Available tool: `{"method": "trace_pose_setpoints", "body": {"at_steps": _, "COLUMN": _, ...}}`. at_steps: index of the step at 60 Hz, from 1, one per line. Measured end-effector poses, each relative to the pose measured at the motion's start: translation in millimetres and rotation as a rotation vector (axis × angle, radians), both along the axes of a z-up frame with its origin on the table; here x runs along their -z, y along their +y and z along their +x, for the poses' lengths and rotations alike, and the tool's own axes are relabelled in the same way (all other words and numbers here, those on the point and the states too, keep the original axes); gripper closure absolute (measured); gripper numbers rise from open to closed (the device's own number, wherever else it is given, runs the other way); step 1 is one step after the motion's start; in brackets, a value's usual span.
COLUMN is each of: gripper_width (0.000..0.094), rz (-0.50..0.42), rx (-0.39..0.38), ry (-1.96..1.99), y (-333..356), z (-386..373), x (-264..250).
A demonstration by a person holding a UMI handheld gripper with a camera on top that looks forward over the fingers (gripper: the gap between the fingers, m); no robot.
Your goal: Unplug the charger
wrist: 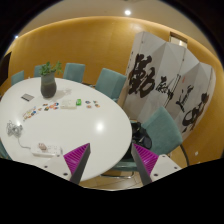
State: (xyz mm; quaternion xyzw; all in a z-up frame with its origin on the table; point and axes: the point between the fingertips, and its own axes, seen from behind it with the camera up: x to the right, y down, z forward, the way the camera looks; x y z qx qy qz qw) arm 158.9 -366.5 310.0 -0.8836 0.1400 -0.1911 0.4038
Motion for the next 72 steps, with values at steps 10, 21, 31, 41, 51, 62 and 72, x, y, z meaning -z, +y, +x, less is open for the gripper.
{"method": "trace_pose_setpoints", "body": {"at_steps": 10, "gripper_width": 0.0067, "rz": -0.01, "rx": 0.029, "ry": -0.003, "y": -20.6, "z": 6.5, "x": 12.8}}
{"method": "trace_pose_setpoints", "body": {"at_steps": 21, "gripper_width": 0.0068, "rz": -0.032, "rx": 0.032, "ry": -0.024, "y": -47.5, "z": 2.8, "x": 46.4}}
{"method": "trace_pose_setpoints", "body": {"at_steps": 31, "gripper_width": 0.0064, "rz": -0.063, "rx": -0.008, "ry": 0.036, "y": -67.4, "z": -43.3, "x": 111.1}}
{"method": "trace_pose_setpoints", "body": {"at_steps": 41, "gripper_width": 0.0057, "rz": 0.0, "rx": -0.147, "ry": 0.171, "y": -42.4, "z": -146.0, "x": 171.2}}
{"method": "trace_pose_setpoints", "body": {"at_steps": 51, "gripper_width": 0.0059, "rz": 0.079, "rx": -0.279, "ry": 0.187, "y": 36.6, "z": -241.0, "x": 211.1}}
{"method": "trace_pose_setpoints", "body": {"at_steps": 62, "gripper_width": 0.0066, "rz": 0.184, "rx": -0.327, "ry": 0.197, "y": 139.3, "z": -295.6, "x": 235.4}}
{"method": "trace_pose_setpoints", "body": {"at_steps": 72, "gripper_width": 0.0138, "rz": 0.202, "rx": -0.319, "ry": 0.185, "y": 203.1, "z": -304.5, "x": 265.0}}
